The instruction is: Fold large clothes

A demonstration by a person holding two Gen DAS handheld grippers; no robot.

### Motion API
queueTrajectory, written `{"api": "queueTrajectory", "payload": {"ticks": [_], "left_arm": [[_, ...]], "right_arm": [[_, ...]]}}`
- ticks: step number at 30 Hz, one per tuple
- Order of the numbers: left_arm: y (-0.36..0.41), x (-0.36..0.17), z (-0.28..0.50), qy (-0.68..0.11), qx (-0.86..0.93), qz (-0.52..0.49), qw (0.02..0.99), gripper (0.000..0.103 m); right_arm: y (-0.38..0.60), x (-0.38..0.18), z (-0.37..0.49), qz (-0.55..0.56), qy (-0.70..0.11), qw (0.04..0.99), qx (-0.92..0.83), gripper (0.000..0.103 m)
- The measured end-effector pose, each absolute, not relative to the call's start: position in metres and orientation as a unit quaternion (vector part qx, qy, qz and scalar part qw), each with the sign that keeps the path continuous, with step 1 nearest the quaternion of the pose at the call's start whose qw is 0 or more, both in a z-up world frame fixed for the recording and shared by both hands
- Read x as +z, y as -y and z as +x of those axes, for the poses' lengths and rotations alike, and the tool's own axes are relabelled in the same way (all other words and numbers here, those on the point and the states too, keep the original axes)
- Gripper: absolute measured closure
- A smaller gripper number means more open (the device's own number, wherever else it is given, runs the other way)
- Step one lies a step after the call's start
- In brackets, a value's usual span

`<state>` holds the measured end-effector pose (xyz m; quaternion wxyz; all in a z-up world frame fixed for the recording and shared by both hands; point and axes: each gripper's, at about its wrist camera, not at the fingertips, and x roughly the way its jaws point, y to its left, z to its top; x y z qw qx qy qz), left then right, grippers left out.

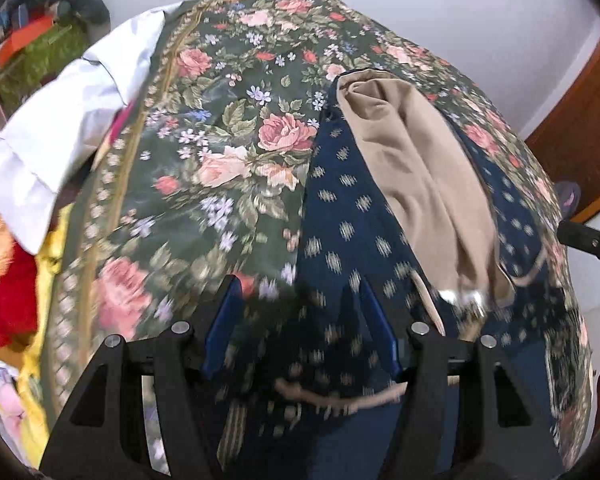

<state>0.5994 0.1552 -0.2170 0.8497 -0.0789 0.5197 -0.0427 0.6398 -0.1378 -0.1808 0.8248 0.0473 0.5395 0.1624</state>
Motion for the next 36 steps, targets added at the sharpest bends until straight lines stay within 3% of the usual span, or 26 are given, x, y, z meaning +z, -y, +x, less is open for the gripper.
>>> {"api": "queueTrajectory", "payload": {"ticks": [9,10,12,14,15,16,17,26,36], "left_arm": [[-0.144,-0.244,0.640,-0.517,-0.063,-0.149,0.841,0.043],[-0.143,-0.244,0.641,-0.516,-0.060,-0.156,0.840,0.044],[-0.140,-0.244,0.643,-0.512,-0.063,-0.168,0.840,0.058],[-0.134,-0.242,0.643,-0.509,-0.063,-0.168,0.842,0.075],[-0.132,-0.240,0.641,-0.507,-0.062,-0.162,0.844,0.082],[-0.127,-0.238,0.639,-0.509,-0.071,-0.155,0.843,0.096],[-0.125,-0.236,0.636,-0.510,-0.076,-0.152,0.844,0.096],[-0.101,-0.175,0.563,-0.487,-0.142,-0.090,0.857,0.097],[-0.097,-0.197,0.476,-0.546,-0.162,-0.071,0.819,0.097]], "right_arm": [[0.114,-0.211,0.660,0.047,-0.520,0.841,0.141,0.018],[0.111,-0.212,0.658,0.044,-0.514,0.845,0.141,0.023],[0.103,-0.212,0.653,0.025,-0.507,0.848,0.150,0.039],[0.093,-0.210,0.648,0.003,-0.506,0.847,0.161,0.065],[0.088,-0.209,0.644,-0.008,-0.506,0.846,0.169,0.070],[0.084,-0.207,0.640,-0.015,-0.505,0.845,0.174,0.079],[0.082,-0.205,0.637,-0.020,-0.504,0.845,0.179,0.086],[0.093,-0.159,0.580,-0.028,-0.484,0.844,0.229,0.090],[0.119,-0.172,0.490,-0.064,-0.535,0.803,0.253,0.090]]}}
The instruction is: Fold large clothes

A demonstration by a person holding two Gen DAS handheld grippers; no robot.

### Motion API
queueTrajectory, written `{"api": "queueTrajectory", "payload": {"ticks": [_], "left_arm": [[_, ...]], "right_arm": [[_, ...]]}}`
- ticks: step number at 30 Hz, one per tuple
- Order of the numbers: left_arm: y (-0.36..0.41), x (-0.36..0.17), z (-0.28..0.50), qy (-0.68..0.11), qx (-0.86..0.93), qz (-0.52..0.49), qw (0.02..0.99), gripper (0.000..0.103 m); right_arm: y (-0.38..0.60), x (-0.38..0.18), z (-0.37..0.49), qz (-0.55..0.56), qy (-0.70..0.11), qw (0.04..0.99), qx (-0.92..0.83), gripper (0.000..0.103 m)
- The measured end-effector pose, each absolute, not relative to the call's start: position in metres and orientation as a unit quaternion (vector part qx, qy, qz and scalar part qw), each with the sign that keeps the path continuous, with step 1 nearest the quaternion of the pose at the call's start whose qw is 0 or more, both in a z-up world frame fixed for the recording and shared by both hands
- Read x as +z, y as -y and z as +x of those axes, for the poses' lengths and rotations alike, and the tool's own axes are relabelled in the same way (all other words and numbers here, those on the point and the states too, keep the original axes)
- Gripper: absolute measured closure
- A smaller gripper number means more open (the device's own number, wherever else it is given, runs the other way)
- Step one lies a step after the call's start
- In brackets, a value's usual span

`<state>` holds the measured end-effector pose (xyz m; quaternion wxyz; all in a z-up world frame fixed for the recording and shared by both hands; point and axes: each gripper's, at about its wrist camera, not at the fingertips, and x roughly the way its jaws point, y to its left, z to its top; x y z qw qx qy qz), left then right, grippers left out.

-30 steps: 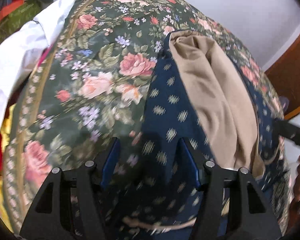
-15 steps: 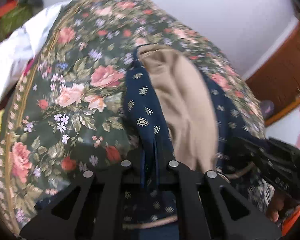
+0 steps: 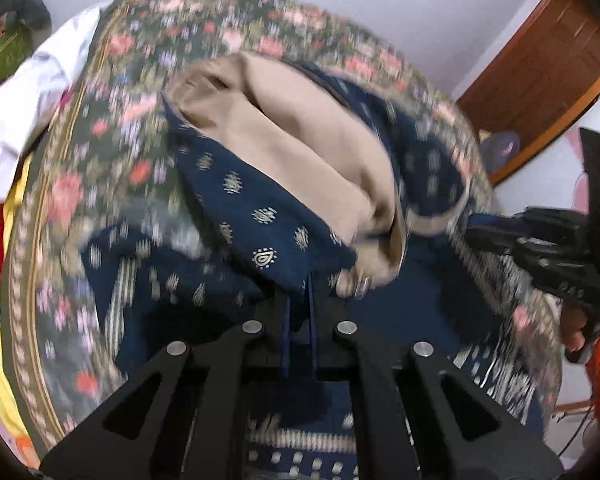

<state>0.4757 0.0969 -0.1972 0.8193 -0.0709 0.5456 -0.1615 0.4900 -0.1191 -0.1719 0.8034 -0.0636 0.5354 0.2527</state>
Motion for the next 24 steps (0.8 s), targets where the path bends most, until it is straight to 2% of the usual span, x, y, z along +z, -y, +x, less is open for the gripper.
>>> {"api": "queueTrajectory", "payload": {"ticks": [6,10,12,14,17,20,24], "left_arm": [[-0.102,-0.234,0.437,-0.584,-0.137,-0.062,0.798,0.097],[-0.118,-0.228,0.429,-0.588,-0.127,-0.080,0.795,0.093],[-0.129,-0.216,0.432,-0.581,-0.123,-0.096,0.799,0.085],[-0.142,-0.204,0.435,-0.565,-0.113,-0.106,0.810,0.070],[-0.165,-0.183,0.444,-0.533,-0.085,-0.114,0.834,0.056],[-0.187,-0.179,0.469,-0.520,-0.049,-0.118,0.845,0.052],[-0.213,-0.199,0.507,-0.533,-0.008,-0.138,0.835,0.052]], "right_arm": [[0.132,-0.182,0.458,-0.088,-0.553,0.792,0.242,0.089],[0.139,-0.167,0.460,-0.069,-0.547,0.800,0.236,0.089],[0.139,-0.157,0.467,-0.053,-0.543,0.805,0.235,0.089],[0.138,-0.150,0.476,-0.045,-0.538,0.809,0.232,0.089],[0.133,-0.144,0.488,-0.047,-0.529,0.817,0.224,0.089],[0.126,-0.154,0.501,-0.065,-0.532,0.818,0.209,0.089],[0.116,-0.205,0.513,-0.165,-0.564,0.793,0.159,0.089]]}}
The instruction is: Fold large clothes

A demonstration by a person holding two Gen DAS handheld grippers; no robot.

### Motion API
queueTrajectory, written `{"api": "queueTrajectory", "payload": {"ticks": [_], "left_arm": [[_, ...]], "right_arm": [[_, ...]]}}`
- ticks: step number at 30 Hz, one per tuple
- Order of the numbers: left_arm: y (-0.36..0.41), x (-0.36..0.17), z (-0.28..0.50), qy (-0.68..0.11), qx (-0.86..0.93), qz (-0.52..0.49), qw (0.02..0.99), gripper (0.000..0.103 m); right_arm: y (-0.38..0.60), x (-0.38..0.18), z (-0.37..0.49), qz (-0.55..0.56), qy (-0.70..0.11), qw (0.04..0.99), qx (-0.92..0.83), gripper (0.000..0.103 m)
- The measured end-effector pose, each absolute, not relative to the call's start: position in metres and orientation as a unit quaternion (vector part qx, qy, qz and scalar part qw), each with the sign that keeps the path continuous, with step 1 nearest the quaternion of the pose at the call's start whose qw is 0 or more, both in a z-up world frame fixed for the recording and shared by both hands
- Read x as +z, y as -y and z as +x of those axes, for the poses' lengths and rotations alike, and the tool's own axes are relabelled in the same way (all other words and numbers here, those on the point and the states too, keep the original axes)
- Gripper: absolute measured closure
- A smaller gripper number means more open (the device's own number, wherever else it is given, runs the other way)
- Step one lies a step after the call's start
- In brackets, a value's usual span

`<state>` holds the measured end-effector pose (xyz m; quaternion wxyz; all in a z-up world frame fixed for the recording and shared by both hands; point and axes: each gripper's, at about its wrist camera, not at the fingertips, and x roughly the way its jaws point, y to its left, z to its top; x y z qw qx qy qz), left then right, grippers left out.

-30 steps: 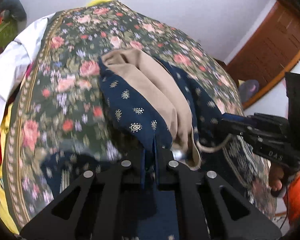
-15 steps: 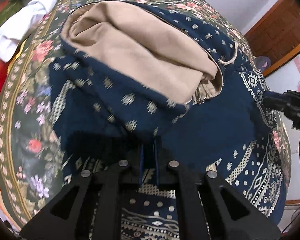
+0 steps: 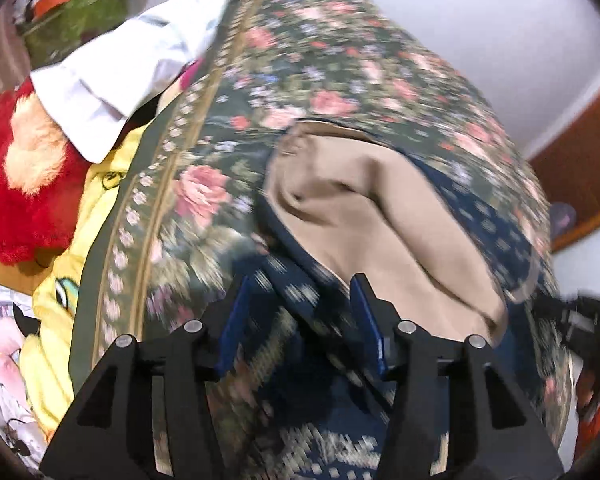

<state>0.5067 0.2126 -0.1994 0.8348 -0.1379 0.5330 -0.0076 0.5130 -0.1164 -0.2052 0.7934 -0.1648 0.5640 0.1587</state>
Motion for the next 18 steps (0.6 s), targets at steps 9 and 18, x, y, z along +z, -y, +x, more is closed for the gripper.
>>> {"api": "queueTrajectory", "payload": {"ticks": [9,18], "left_arm": [[-0.237,-0.243,0.581,-0.536,0.033,-0.152,0.830,0.052],[-0.200,-0.244,0.605,-0.511,0.028,-0.089,0.854,0.096]], "right_arm": [[0.133,-0.234,0.507,-0.223,-0.534,0.804,0.138,0.086],[0.175,-0.236,0.519,-0.196,-0.512,0.833,0.075,0.000]]}}
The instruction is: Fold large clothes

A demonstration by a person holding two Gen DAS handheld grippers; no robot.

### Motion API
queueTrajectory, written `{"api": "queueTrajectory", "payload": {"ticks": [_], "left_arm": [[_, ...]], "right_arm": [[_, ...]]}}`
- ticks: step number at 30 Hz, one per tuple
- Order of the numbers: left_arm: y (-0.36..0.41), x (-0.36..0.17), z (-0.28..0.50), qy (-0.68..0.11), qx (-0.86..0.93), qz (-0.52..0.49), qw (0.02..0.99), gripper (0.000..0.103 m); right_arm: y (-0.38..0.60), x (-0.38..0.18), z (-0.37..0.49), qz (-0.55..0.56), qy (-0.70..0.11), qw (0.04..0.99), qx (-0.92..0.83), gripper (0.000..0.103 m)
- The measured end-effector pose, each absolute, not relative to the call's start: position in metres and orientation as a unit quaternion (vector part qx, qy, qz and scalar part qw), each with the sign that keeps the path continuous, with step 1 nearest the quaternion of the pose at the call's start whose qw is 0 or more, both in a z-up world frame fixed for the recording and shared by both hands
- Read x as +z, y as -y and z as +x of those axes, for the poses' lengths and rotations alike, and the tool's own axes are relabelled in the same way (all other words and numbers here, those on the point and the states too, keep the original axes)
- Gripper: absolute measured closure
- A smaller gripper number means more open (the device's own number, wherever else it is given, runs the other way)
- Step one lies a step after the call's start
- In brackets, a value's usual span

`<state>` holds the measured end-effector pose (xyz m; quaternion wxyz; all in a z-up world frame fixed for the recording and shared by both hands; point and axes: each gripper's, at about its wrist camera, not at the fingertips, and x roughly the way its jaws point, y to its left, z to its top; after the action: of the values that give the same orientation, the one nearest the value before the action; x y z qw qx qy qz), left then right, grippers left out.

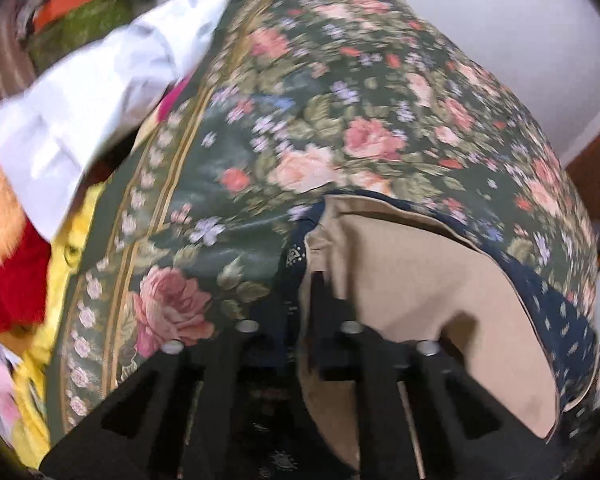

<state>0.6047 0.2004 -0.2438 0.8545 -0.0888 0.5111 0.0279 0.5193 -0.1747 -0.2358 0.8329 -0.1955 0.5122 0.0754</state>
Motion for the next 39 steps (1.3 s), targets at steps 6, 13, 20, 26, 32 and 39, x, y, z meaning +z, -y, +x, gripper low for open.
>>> {"api": "queueTrajectory", "payload": {"ticks": [6,13,20,26,32,39], "left_arm": [[-0.160,-0.183,0.583,-0.455,-0.030,-0.059,0.888,0.097],[-0.093,-0.109,0.534,-0.409,-0.146,-0.052,0.899,0.097],[-0.033,-0.099,0.451,-0.429,-0.247,-0.034,0.868,0.097],[-0.013,-0.131,0.378,-0.471,-0.280,-0.002,0.837,0.097],[-0.018,-0.182,0.330,-0.526,-0.276,-0.008,0.804,0.097],[-0.032,-0.214,0.280,-0.541,-0.249,0.008,0.803,0.094]], "right_arm": [[0.192,-0.210,0.516,-0.144,-0.513,0.841,0.091,0.001],[0.195,-0.156,0.493,-0.090,-0.497,0.855,0.122,0.001],[0.201,-0.114,0.443,-0.066,-0.478,0.864,0.143,0.001],[0.201,-0.106,0.408,-0.051,-0.487,0.856,0.168,0.001],[0.187,-0.109,0.385,-0.054,-0.498,0.846,0.185,0.001],[0.163,-0.139,0.383,-0.049,-0.529,0.824,0.199,0.001]]}}
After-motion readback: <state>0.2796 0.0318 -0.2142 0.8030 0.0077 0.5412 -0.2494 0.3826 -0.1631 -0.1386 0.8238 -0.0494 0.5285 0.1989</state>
